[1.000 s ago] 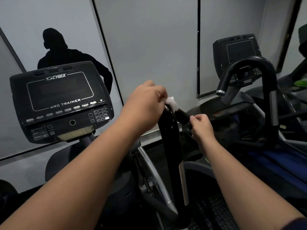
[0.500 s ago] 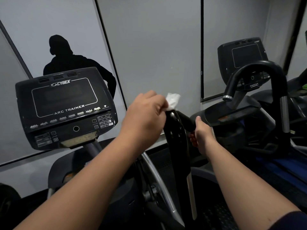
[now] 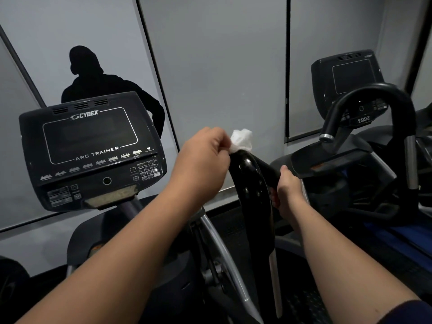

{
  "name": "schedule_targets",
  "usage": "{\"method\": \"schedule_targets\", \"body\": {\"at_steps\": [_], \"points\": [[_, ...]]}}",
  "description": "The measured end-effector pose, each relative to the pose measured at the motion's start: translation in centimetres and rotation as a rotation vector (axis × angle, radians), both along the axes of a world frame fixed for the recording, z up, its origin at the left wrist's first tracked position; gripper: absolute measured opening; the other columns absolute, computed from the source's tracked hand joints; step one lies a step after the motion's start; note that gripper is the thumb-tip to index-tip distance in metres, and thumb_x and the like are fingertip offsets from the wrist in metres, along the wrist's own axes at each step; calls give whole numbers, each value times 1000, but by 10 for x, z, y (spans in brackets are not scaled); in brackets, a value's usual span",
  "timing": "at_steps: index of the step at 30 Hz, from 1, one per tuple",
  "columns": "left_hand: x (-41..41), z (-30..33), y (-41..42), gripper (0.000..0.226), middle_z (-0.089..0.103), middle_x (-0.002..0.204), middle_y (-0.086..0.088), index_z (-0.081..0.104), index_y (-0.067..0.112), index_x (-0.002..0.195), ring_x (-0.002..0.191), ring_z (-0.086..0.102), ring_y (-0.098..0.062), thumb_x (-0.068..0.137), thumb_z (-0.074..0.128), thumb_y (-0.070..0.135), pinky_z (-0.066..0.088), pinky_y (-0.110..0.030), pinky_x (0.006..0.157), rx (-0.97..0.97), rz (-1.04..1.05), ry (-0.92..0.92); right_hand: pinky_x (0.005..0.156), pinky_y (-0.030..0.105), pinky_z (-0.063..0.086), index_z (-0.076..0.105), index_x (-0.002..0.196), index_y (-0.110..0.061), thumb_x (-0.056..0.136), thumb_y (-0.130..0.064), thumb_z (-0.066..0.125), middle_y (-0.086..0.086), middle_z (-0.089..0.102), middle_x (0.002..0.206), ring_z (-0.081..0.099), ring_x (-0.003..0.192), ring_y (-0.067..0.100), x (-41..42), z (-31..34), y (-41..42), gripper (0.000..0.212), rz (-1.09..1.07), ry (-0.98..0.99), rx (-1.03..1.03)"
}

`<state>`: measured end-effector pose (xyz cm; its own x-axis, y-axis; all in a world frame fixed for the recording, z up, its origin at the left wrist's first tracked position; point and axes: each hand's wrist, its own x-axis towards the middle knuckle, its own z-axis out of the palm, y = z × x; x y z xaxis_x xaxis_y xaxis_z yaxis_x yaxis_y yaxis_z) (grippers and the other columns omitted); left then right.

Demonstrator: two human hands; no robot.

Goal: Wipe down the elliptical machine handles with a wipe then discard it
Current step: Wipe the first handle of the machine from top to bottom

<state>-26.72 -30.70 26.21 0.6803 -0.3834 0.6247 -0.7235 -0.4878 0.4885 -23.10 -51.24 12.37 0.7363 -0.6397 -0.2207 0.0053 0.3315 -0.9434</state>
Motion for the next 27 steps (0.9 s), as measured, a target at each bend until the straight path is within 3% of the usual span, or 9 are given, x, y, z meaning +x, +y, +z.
{"method": "schedule_targets", "body": {"at_steps": [3, 6, 8, 11, 16, 21, 25, 27], "points": [[-6, -4, -2, 16, 60, 83, 6, 67, 20, 87, 78, 56, -14, 90, 59, 7, 49, -33, 74, -22, -73, -70, 41, 21, 28, 48, 76, -18, 101, -47, 35, 2, 45, 54, 39, 39, 14, 0, -2, 0, 41, -2, -14, 3], [23, -6, -1, 23, 61, 65, 2, 64, 23, 77, 62, 57, -23, 90, 55, 6, 57, -51, 67, -134, -8, 175, 40, 21, 27, 47, 71, -17, 98, -44, 38, 1, 44, 47, 37, 35, 15, 0, 1, 1, 39, -9, 11, 18], [25, -7, -1, 25, 61, 63, -1, 63, 23, 77, 59, 56, -24, 91, 55, 4, 56, -54, 65, -153, -16, 192, 39, 21, 27, 47, 69, -17, 97, -43, 40, 2, 44, 47, 37, 34, 16, 0, 1, 0, 38, -19, 6, 21], [13, -11, -6, 21, 59, 75, 1, 65, 22, 83, 64, 53, -16, 94, 57, 6, 49, -39, 62, -199, -104, 137, 36, 21, 27, 46, 69, -17, 98, -45, 37, 3, 44, 50, 36, 34, 14, 2, -3, 0, 41, -18, -22, 2], [30, -4, -12, 18, 59, 68, -7, 68, 9, 88, 49, 48, -7, 94, 54, -1, 43, -26, 52, -244, -47, 307, 35, 20, 27, 47, 65, -19, 95, -42, 39, 3, 46, 53, 38, 32, 14, 4, -5, -2, 38, -37, -12, 3], [24, 9, -15, 20, 58, 70, 8, 72, 14, 86, 59, 50, -3, 91, 58, 0, 41, -21, 60, -98, -136, 182, 37, 19, 26, 46, 70, -17, 97, -49, 35, 6, 44, 54, 35, 34, 15, 8, -11, -2, 44, -43, -57, -24], [38, 21, -16, 25, 61, 66, -1, 71, 13, 83, 58, 51, -14, 88, 53, -3, 45, -30, 58, 57, -64, 236, 37, 20, 27, 49, 71, -14, 97, -48, 36, 6, 44, 51, 36, 33, 16, 8, -9, -3, 44, -46, -31, -25], [37, 28, -17, 31, 58, 56, 7, 71, 17, 77, 51, 46, -9, 87, 51, -6, 40, -22, 52, 74, -117, 262, 37, 20, 26, 47, 69, -16, 97, -46, 36, 5, 42, 50, 35, 33, 16, 8, -10, -3, 43, -38, -55, -31]]}}
